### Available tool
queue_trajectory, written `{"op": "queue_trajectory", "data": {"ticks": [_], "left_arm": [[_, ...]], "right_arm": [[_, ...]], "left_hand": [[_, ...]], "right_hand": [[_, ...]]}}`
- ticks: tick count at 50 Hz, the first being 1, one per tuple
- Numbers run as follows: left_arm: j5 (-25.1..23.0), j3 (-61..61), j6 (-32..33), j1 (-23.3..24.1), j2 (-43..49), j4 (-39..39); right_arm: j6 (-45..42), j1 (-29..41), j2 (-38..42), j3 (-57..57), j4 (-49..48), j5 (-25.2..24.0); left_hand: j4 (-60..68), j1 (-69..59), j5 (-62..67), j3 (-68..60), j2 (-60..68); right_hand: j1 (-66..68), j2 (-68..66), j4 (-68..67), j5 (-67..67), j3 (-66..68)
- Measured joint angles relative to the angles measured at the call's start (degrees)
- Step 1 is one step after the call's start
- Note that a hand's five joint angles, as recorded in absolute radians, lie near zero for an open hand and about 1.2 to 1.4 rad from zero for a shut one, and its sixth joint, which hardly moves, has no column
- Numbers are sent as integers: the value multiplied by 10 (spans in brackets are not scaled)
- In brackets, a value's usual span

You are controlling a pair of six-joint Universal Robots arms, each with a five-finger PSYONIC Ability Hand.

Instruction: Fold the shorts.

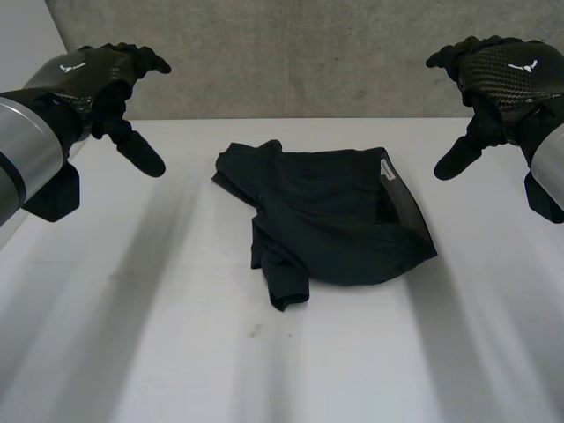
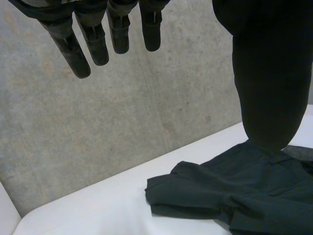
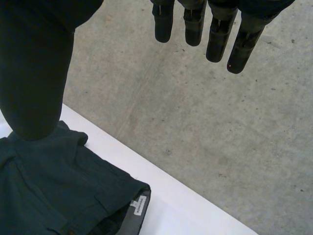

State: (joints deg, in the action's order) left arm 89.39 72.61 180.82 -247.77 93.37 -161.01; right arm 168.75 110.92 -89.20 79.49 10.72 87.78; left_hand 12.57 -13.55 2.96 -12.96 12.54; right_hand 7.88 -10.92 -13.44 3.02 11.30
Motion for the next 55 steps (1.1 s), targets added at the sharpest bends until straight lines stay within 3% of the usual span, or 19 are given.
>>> {"op": "queue_trajectory", "data": {"ticks": [15,24,29,37,41,42,44,47,48,49,50,51,53,55], "left_arm": [[4,12,-4,16,71,-14],[67,48,-51,109,151,-30],[113,48,-99,174,225,-49],[125,1,-121,206,322,-65],[127,-51,-121,219,384,-67],[129,-67,-120,221,401,-67],[132,-82,-119,223,415,-67],[140,-101,-117,224,432,-68],[147,-111,-115,224,440,-69],[147,-111,-115,224,440,-69],[159,-123,-113,224,449,-73],[163,-126,-113,224,452,-75],[175,-136,-111,223,459,-80],[184,-140,-110,222,462,-83]], "right_arm": [[-41,5,28,4,9,-15],[-228,7,61,73,21,-58],[-300,5,97,148,-59,-90],[-312,3,169,201,-201,-106],[-310,3,217,203,-252,-106],[-309,3,229,200,-259,-105],[-308,2,244,195,-268,-105],[-307,2,258,187,-274,-105],[-305,1,264,182,-278,-105],[-305,1,264,182,-278,-105],[-303,1,267,175,-280,-103],[-303,1,268,173,-281,-101],[-298,1,266,166,-280,-93],[-293,1,262,161,-278,-84]], "left_hand": [[3,-2,3,-2,3],[28,-15,25,-21,29],[28,-15,25,-21,30],[28,-15,25,-21,30],[35,-17,31,-29,36],[69,-63,65,-62,71],[91,-92,88,-86,92],[138,-139,135,-134,139],[201,-202,197,-197,202],[201,-202,197,-197,202],[336,-324,326,-326,342],[336,-324,326,-326,342],[509,-478,497,-498,503],[542,-488,526,-532,540]], "right_hand": [[0,0,0,0,0],[0,0,0,0,0],[0,0,0,0,0],[73,-71,-42,45,64],[159,-166,-140,133,162],[277,-310,-272,261,293],[369,-429,-392,379,413],[410,-485,-452,434,477],[453,-560,-537,515,555],[453,-560,-537,515,555],[459,-563,-546,525,564],[459,-563,-546,525,564],[463,-563,-546,525,564],[463,-563,-546,525,565]]}}
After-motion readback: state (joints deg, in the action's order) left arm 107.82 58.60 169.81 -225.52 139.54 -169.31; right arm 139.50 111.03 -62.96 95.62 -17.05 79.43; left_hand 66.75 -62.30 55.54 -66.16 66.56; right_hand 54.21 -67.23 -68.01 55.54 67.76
